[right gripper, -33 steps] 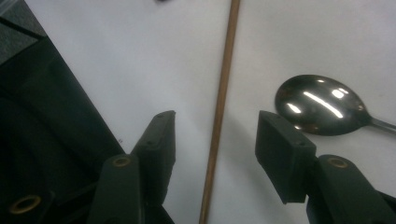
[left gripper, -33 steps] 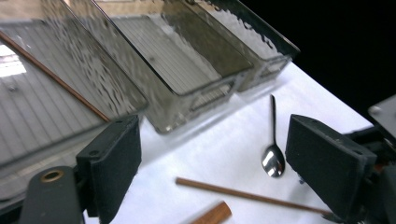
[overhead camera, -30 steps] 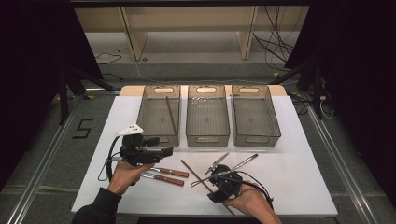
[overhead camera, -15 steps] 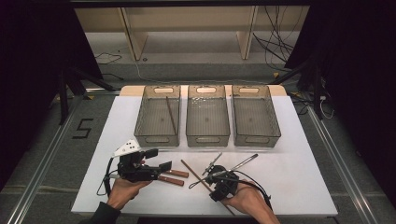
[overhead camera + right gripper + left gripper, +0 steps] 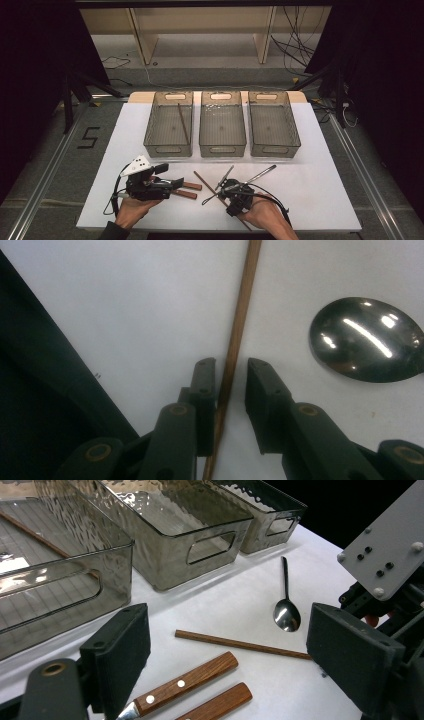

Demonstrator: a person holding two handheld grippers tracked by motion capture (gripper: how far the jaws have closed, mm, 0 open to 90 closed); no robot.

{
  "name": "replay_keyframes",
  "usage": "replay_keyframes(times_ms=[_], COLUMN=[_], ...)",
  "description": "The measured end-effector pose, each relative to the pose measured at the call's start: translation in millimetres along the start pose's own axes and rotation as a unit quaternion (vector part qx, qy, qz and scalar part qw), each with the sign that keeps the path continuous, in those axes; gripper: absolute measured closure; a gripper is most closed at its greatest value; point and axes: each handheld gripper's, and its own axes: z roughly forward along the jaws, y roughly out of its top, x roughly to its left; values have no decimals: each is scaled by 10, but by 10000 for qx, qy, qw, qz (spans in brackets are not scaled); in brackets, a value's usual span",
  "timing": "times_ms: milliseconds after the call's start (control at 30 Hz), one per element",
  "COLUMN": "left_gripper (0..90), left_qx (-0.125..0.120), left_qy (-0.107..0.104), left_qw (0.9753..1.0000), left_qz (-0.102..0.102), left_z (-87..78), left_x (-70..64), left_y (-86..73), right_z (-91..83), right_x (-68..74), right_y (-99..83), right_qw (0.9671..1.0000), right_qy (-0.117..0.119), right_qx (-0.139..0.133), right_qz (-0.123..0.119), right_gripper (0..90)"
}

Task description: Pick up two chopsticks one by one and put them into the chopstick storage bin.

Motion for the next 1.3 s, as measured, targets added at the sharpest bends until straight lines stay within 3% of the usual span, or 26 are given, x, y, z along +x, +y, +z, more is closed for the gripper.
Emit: replay_keyframes(times_ms=[400, 733, 833, 933, 1067, 1300], left_gripper=[174, 174, 174, 175, 175, 175], left_qx=[-41, -10, -7, 21, 70, 303], left_qy=[-15, -21, -28, -32, -10, -82], left_qw=[10000, 10000, 10000, 10000, 9999, 9987], left_qz=[-41, -24, -46, -77, -123, -403], left_z=[-17, -5, -1, -1, 8, 96], left_x=[6, -2, 3, 17, 24, -23], left_y=[-9, -10, -12, -15, -14, 1], right_z=[17, 9, 2, -10, -72, -264], right_x=[-20, -57, -114, -138, -188, -269], right_y=[54, 37, 17, 1, -23, -65], right_qw=[9999, 9998, 9997, 9998, 9992, 9967], right_qy=[-59, 46, 194, 154, 252, 382], right_qx=[127, 74, 49, 28, -148, -639], right_qz=[89, 196, 166, 146, 259, 337], right_gripper=[849, 862, 863, 863, 863, 863])
